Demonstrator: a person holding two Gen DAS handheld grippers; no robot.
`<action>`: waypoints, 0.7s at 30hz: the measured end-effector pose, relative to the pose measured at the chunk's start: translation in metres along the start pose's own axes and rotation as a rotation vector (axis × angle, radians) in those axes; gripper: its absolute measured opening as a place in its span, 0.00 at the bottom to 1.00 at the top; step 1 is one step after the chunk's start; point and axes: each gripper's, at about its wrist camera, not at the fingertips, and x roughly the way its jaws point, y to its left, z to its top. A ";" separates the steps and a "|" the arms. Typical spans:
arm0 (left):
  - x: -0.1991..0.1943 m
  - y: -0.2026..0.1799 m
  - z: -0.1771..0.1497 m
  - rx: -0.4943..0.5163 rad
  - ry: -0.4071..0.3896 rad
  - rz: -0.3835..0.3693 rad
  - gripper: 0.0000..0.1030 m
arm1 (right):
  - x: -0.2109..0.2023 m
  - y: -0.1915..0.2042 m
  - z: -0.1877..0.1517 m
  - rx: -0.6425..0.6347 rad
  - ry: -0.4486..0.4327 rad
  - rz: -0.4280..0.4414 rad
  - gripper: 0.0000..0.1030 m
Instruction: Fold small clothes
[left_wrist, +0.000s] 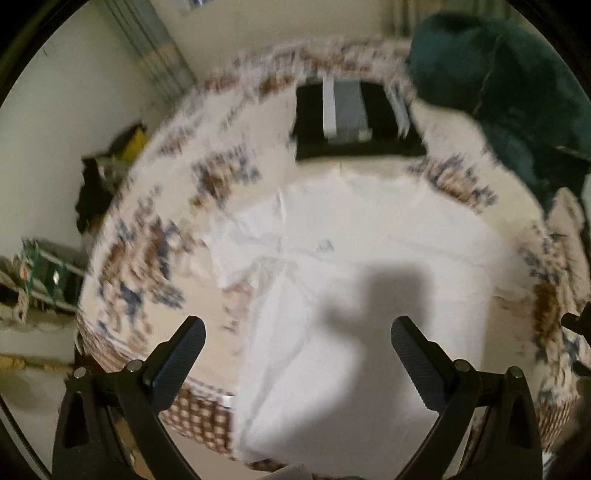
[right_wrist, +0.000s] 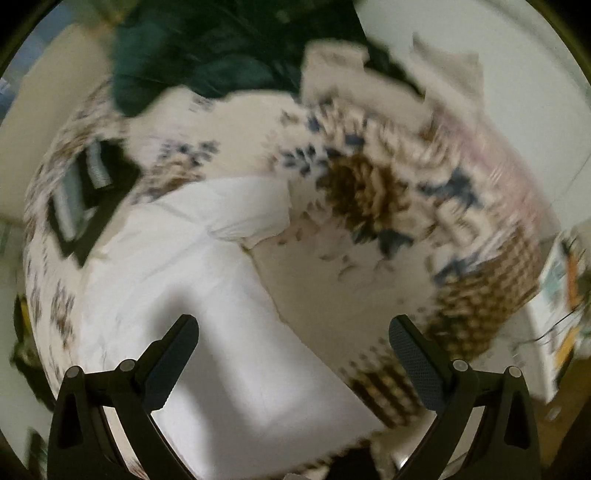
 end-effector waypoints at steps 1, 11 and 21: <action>0.020 -0.004 0.002 -0.010 0.034 -0.003 1.00 | 0.035 -0.005 0.014 0.053 0.032 0.021 1.00; 0.149 -0.045 0.004 0.018 0.203 0.057 1.00 | 0.252 0.006 0.066 0.391 0.165 0.152 0.67; 0.173 -0.037 0.010 -0.090 0.221 0.046 1.00 | 0.260 0.095 0.068 0.207 -0.062 0.043 0.08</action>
